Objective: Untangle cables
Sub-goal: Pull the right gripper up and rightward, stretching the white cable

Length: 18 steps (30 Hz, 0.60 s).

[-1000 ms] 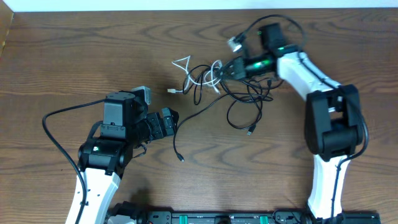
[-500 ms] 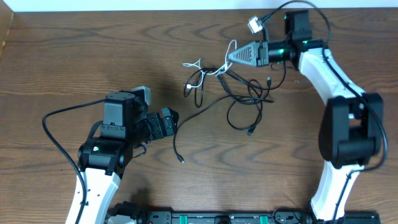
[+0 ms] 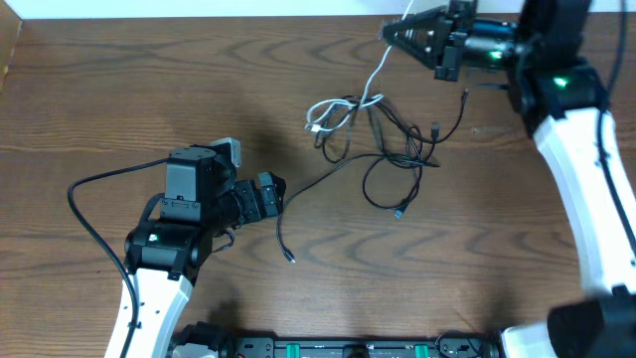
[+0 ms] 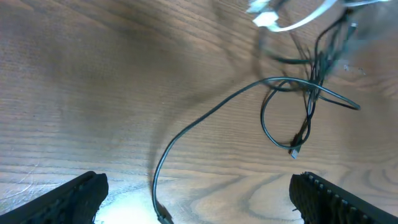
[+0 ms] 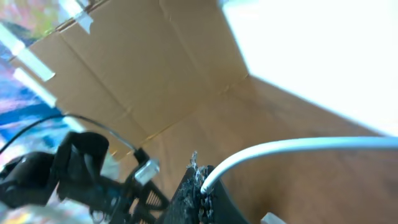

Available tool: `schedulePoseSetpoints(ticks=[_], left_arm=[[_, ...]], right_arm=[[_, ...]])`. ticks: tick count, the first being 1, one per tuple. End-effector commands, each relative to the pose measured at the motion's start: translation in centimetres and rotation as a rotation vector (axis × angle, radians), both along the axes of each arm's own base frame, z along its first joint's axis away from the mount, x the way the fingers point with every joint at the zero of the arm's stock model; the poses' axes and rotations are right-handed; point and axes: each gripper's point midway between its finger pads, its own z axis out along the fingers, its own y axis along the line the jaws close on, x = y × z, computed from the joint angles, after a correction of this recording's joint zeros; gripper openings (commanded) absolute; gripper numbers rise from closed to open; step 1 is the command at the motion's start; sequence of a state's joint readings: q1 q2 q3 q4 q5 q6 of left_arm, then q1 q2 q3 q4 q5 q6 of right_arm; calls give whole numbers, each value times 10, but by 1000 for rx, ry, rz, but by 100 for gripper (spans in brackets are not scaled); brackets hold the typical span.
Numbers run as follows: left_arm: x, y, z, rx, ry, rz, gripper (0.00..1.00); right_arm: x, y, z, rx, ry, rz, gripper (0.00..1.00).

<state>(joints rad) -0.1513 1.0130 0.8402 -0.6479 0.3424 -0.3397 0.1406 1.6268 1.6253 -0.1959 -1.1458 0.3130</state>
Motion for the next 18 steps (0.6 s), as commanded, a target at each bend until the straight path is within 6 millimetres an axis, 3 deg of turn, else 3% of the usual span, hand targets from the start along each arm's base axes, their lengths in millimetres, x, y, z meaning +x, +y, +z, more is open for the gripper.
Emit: schedulePoseSetpoints(ticks=[1,3,6,18], left_arm=[[3,-1,8,-6,-19,-5,98],[3,-1,8,-6,-19,-5,98],[3,-1,8,-6,-19,-5,98],[3,-1,8,-6,-19,-5,98]], right_arm=[[-4,-10,30,2,-58,-131,1],[-15,-13,45,9,-96,-140,1],[-20,-14,50,12,-108,-140,1],[-12,-30,59,48,-77,-187,1]])
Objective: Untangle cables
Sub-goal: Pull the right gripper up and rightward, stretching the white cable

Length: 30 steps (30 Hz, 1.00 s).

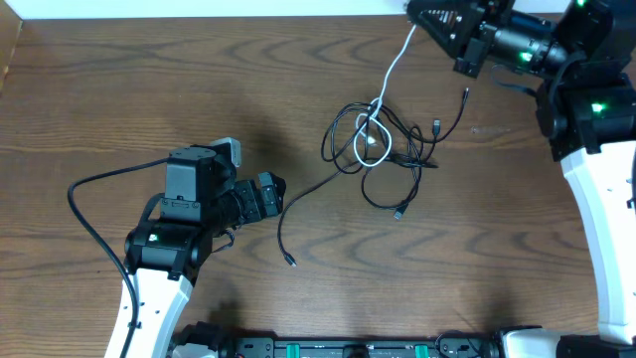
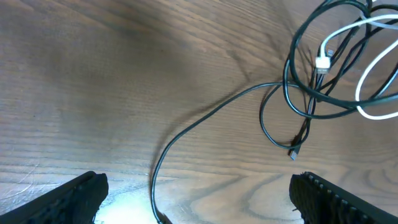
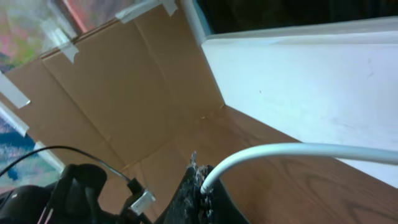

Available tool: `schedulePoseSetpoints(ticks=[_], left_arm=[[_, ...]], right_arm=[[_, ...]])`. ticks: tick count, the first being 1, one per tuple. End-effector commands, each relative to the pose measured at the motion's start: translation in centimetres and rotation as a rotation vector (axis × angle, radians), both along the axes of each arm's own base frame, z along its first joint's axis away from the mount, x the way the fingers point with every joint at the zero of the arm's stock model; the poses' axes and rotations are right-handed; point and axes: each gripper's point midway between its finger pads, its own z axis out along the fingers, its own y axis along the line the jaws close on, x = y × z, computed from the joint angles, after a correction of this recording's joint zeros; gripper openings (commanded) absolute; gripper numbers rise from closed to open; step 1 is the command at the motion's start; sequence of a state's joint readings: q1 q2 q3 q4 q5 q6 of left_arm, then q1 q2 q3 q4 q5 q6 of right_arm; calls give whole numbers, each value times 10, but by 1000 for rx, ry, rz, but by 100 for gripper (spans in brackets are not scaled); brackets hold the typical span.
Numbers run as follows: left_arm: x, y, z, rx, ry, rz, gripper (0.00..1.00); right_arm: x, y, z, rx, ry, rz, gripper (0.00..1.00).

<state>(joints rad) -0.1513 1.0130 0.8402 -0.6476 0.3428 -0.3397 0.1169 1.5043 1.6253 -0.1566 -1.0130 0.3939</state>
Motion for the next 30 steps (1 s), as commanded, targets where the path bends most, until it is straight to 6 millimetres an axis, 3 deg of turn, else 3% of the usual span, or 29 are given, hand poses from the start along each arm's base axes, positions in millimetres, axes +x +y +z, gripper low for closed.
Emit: schedulePoseSetpoints(ticks=[1,9,19,24,30], left_arm=[[3,-1,8,-6,-19,-5,98],[3,-1,8,-6,-19,-5,98],[3,-1,8,-6,-19,-5,98],[3,-1,8,-6,-19,-5,98],[3,-1,8,-6,-19,-5,98]], right_arm=[[2,-10,6,15,16,-32,1],[9,-36,-27,-49,117,-93,1],[19,-98,-57,-76,255,-241,1],[23,-119,-54,-69,253,-295,1],[22,-137,-24,-66,177,-338,1]])
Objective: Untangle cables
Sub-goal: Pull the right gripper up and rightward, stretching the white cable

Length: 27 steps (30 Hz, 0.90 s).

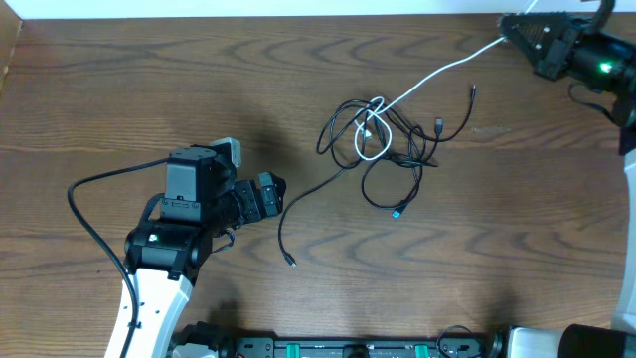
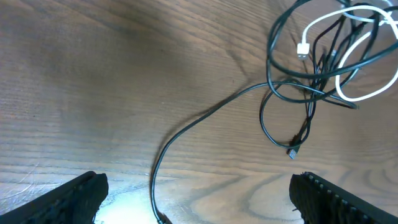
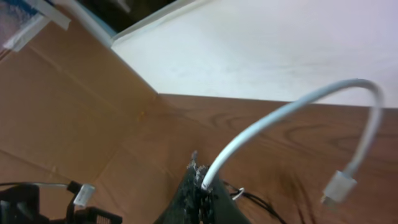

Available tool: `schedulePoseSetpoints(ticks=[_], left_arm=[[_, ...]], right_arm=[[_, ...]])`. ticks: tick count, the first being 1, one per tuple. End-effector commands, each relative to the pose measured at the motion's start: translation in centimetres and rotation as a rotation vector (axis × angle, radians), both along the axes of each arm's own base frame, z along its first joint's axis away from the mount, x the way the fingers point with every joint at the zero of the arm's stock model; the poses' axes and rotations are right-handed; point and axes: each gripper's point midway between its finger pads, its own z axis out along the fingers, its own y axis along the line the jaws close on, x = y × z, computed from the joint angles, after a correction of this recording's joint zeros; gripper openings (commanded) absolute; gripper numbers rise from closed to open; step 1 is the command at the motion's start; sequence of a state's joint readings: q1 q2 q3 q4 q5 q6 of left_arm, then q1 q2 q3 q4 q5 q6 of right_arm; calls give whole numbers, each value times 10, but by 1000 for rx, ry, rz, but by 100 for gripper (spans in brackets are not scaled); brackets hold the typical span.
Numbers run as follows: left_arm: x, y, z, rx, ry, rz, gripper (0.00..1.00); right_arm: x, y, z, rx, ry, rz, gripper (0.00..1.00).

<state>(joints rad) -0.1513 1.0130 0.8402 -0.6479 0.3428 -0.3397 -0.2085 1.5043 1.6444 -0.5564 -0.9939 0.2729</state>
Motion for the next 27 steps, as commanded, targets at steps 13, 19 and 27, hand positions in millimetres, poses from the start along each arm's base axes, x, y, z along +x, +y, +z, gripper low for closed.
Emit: schedulePoseSetpoints(ticks=[13,19,27], left_arm=[[3,-1,8,-5,-19,-5,98],[3,-1,8,-6,-19,-5,98],[3,-1,8,-5,-19,-5,98]], right_arm=[[-9,-14,67,-85,-169,-75,1],[-6,-19,43,-118,-92,-90,1],[-11,-19,25,-156,-39,-79,1]])
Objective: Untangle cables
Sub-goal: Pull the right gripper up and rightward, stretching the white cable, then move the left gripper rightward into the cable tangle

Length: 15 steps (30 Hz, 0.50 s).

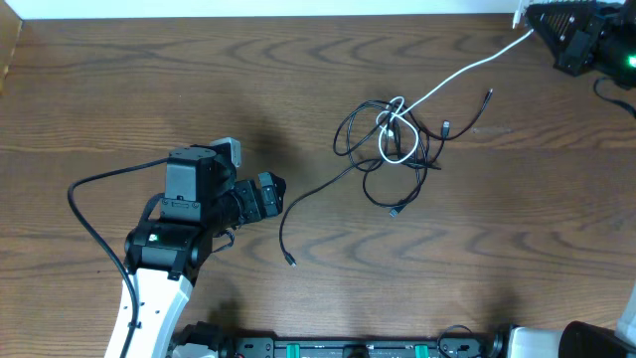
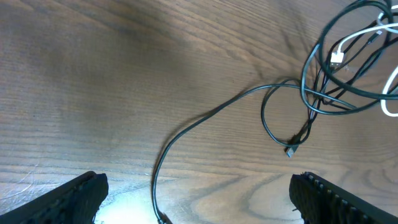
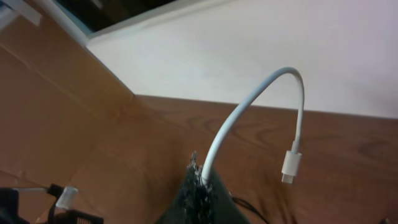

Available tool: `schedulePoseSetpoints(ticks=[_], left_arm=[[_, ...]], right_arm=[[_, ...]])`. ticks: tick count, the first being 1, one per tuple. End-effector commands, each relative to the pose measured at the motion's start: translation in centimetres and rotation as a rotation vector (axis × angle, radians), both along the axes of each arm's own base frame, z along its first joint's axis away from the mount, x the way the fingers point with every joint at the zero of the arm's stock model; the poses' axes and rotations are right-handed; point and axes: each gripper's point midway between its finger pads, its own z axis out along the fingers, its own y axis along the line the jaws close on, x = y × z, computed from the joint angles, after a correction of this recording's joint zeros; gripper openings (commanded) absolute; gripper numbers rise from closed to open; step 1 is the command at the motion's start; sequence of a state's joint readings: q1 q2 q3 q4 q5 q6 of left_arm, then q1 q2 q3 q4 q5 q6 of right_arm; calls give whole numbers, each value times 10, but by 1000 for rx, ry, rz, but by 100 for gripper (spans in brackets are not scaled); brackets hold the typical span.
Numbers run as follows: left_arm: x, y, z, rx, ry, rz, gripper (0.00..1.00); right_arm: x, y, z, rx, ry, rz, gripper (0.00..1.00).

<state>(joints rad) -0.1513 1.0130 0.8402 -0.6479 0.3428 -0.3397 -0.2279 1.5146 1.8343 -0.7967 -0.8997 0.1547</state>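
A knot of thin black cables (image 1: 393, 149) lies mid-table, with a white cable (image 1: 457, 75) looped through it and stretched taut up to the far right corner. There my right gripper (image 1: 537, 18) is shut on the white cable (image 3: 217, 140), whose free plug end (image 3: 290, 167) curls over and hangs down. One black cable (image 2: 205, 121) trails from the knot toward my left gripper (image 1: 281, 194). That gripper stands open low over the table, its fingers (image 2: 68, 196) either side of this cable's near end, apart from it.
The table's far edge meets a white wall (image 3: 249, 50) right by my right gripper. Brown cardboard (image 3: 50, 99) stands at the left of the right wrist view. The left arm's own black lead (image 1: 94, 224) loops at the table's left.
My right gripper has moved further right with the white cable. The tangle has slid a little to the right after it. The left arm has not moved.
My right gripper held the white cable above the far centre of the table, the knot lying loose below. At each later moment it was further right, near the far right corner, with the white cable drawn tighter and the knot shifted rightward. My left gripper stayed open in place.
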Motion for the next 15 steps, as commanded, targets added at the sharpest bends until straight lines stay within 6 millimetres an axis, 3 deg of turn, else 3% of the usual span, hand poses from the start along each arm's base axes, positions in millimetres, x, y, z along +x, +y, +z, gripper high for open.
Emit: schedulePoseSetpoints(ticks=[1,9,15], left_arm=[[3,-1,8,-6,-19,-5,98],[6,0,9,-1,-30,0,98],[9,-3,-4,5,17,-10,98]], right_arm=[[0,-6,-4,-56,-13,-12,1],[-4,-9,-19,-105,26,-17,1],[-4,-7,-19,-106,24,-11,1]])
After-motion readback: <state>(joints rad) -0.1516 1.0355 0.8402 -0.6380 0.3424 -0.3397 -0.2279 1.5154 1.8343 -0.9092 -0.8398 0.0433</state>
